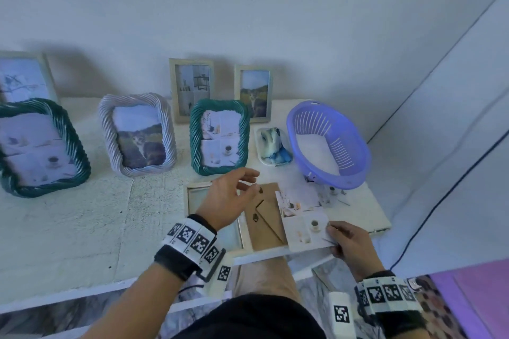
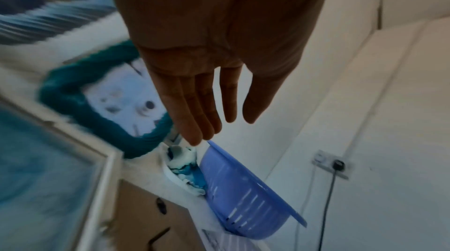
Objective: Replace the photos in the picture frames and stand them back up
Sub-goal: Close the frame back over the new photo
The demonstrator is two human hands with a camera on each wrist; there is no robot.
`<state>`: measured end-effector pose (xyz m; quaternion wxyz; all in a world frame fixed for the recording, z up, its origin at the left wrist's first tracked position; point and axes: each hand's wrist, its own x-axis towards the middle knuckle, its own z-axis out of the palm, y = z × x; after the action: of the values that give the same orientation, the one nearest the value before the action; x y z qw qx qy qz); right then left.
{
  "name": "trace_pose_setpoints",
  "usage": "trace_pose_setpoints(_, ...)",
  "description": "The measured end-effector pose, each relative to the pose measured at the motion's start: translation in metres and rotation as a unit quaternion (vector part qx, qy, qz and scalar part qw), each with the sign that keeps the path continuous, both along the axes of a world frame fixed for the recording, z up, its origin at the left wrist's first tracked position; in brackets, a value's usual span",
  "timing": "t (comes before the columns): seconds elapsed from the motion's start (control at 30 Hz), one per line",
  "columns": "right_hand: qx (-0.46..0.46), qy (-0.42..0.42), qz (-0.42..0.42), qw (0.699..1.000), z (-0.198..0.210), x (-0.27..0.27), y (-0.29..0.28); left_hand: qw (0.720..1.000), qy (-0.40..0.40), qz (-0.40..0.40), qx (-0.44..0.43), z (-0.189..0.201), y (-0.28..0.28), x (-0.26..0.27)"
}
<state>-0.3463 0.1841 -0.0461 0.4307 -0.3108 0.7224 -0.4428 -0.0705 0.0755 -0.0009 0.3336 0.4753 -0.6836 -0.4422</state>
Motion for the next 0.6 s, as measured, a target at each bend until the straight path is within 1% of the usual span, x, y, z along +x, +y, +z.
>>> trace_pose_setpoints(0.1,0.025,0.097,-0.015,0.995,-0.002,-0.027,0.002,0.992,-0.089,-0.060,-0.059,0.007,-0.020,-0.035)
trace_pose_setpoints(0.2,0.057,0.196,0.001,0.979,-0.003,-0.041,-0.001,0.967,-0.190,-0.124,-0.120,0.006,-0.041,-0.074)
trace_pose_setpoints(0.27,0.081,0.257,0.022,0.963,-0.003,-0.045,-0.005,0.948,-0.245,-0.146,-0.143,0.005,-0.052,-0.096)
trace_pose_setpoints(0.37,0.086,0.299,0.043,0.949,-0.005,-0.047,-0.010,0.918,-0.319,-0.158,-0.173,0.004,-0.065,-0.119)
trace_pose_setpoints(0.43,0.092,0.304,0.046,0.947,-0.008,-0.050,-0.015,0.911,-0.334,-0.145,-0.192,0.004,-0.073,-0.127)
trace_pose_setpoints(0.6,0.105,0.310,0.046,0.944,-0.009,-0.061,-0.031,0.939,-0.260,-0.124,-0.186,0.007,-0.088,-0.130)
